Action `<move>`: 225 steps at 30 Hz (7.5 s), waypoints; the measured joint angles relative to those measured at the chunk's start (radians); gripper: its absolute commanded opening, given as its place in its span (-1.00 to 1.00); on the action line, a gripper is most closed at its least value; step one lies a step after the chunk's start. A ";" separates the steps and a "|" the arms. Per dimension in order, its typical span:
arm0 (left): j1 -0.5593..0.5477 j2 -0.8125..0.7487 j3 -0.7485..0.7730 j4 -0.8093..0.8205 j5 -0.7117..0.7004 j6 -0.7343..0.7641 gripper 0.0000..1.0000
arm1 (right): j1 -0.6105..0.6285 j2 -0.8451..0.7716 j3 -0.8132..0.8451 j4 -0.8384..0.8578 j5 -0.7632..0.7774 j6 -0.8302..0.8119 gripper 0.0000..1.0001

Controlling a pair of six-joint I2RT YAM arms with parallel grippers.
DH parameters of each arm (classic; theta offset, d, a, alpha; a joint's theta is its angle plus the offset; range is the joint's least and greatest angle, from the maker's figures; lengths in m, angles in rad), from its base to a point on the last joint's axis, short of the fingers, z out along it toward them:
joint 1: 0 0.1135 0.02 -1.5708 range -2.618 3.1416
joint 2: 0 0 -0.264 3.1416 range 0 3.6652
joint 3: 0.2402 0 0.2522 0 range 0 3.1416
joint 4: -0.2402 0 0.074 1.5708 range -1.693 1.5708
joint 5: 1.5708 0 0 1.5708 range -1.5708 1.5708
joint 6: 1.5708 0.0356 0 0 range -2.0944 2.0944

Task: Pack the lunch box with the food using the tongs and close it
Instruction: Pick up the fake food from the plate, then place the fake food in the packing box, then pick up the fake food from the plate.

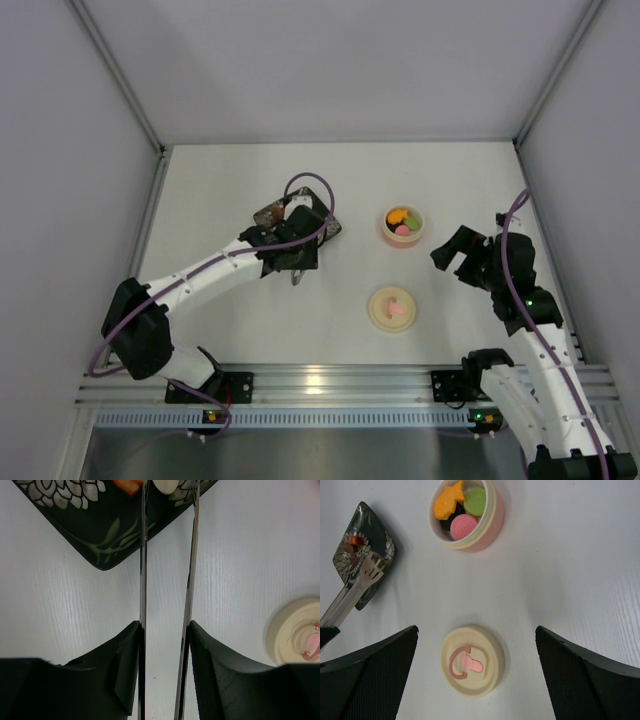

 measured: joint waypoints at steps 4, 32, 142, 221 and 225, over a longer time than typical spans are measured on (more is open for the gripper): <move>0.000 0.006 0.016 0.006 0.004 0.009 -0.07 | 0.000 0.000 0.000 0.000 0.000 0.000 0.99; 0.018 0.045 0.061 -0.017 0.000 0.024 -0.43 | 0.000 0.003 -0.019 0.004 0.000 0.000 0.99; 0.272 0.076 0.095 0.012 -0.031 -0.001 -0.11 | 0.000 0.000 0.011 -0.014 0.020 -0.008 0.99; 0.125 0.104 0.210 -0.051 -0.030 -0.001 -0.59 | 0.000 0.008 -0.027 -0.001 0.012 -0.009 0.99; -0.062 0.155 0.383 -0.076 -0.050 0.000 -0.58 | 0.000 0.004 -0.024 -0.003 0.021 -0.008 0.99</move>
